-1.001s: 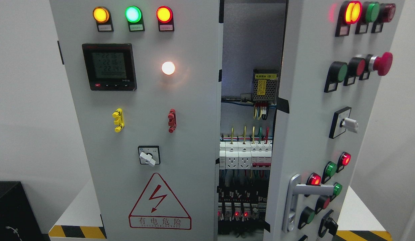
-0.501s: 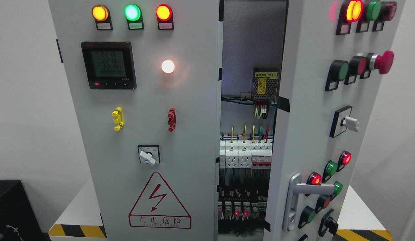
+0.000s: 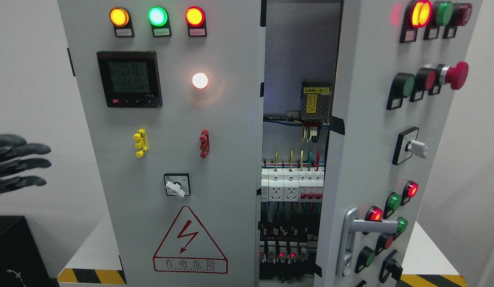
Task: Open door with both hands
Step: 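Raise the left hand and reach toward the gap between the doors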
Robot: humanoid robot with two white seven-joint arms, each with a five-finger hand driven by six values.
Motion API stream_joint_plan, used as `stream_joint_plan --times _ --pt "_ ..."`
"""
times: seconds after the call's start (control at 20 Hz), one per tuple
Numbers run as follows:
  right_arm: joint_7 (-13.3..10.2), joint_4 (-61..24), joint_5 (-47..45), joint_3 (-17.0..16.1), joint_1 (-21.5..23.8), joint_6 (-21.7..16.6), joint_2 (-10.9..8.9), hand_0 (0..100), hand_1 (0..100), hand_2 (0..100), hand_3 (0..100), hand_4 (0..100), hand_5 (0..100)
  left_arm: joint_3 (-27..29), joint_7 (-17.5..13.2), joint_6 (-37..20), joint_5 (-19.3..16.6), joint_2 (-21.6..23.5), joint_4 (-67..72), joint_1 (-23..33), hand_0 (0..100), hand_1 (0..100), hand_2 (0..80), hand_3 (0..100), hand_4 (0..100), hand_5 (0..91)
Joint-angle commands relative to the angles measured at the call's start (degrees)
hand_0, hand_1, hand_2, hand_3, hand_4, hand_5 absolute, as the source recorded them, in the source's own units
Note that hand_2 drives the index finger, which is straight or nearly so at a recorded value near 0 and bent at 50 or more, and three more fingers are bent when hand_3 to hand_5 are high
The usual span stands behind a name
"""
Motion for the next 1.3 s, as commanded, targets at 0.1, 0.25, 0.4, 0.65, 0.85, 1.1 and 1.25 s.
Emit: stream_joint_plan --times 0.1,0.25,0.4,0.65,0.85,1.1,1.25 --pt "-0.06 0.0 0.0 -0.04 0.0 0.01 -0.01 0 0 0 0 0 0 -69.25 4.07 -2.16 6.09 1.34 -2.53 -32.75 0 0 0.0 0 0 0.0" --pt "0.03 0.0 0.0 0.04 0.0 0.01 -0.01 0 0 0 0 0 0 -83.61 7.67 -11.19 10.12 -2.97 -2.53 -40.5 0 0 0.0 0 0 0.0" --pt "0.03 0.0 0.0 -0.04 0.0 0.01 -0.01 0 0 0 0 0 0 -89.43 10.06 -16.75 11.45 -8.5 -2.36 -43.24 0 0 0.0 0 0 0.0" --pt "0.03 0.0 0.0 -0.04 0.0 0.01 -0.01 0 0 0 0 0 0 -90.85 10.06 -17.28 17.34 -16.95 1.34 -44.12 0 0 0.0 0 0 0.0" --pt "-0.06 0.0 0.0 -0.04 0.0 0.01 -0.01 0 0 0 0 0 0 -88.06 10.15 -19.74 19.88 -23.36 1.59 -45.01 0 0 0.0 0 0 0.0" --pt "0.03 0.0 0.0 -0.04 0.0 0.01 -0.01 0 0 0 0 0 0 -75.56 13.12 -18.08 20.07 -30.22 2.39 -41.65 0 0 0.0 0 0 0.0" --pt "0.03 0.0 0.0 -0.04 0.0 0.01 -0.01 0 0 0 0 0 0 -75.47 14.63 -17.64 22.34 -34.34 6.59 -44.04 0 0 0.0 0 0 0.0"
